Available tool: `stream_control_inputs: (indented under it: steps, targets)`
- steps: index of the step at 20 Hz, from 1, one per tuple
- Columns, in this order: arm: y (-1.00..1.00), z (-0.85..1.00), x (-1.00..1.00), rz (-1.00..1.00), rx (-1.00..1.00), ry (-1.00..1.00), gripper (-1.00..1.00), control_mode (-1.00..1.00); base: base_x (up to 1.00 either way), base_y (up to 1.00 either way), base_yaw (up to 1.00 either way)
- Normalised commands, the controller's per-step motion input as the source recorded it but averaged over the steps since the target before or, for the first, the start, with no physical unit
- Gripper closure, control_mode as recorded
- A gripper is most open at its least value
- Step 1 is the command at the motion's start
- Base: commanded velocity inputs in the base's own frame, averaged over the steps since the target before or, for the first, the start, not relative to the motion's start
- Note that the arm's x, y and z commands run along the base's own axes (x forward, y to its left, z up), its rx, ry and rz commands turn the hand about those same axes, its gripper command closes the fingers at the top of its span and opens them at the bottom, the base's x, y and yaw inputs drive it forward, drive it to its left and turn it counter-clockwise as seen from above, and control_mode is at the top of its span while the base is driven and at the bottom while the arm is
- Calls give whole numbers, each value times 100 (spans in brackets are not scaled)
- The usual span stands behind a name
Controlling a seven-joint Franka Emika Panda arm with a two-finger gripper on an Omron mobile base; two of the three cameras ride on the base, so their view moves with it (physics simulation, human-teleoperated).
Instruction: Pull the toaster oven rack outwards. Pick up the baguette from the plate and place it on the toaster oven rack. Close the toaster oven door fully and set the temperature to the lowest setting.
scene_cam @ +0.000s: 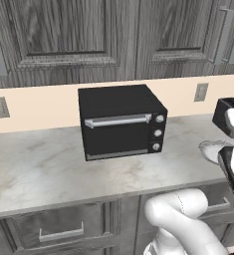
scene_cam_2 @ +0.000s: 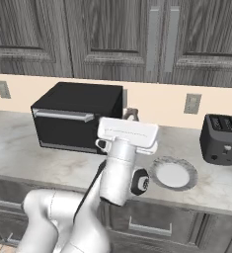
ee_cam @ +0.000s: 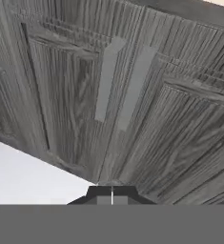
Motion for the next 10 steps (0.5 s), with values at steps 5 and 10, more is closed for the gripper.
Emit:
stream_control_inputs:
  steps: [5,10]
  targets:
    - [-20,31,-28,38,79,-22,100,-100,0,0,0]
    - [-26,25,-33,26,41,24,100,-100,0,0,0]
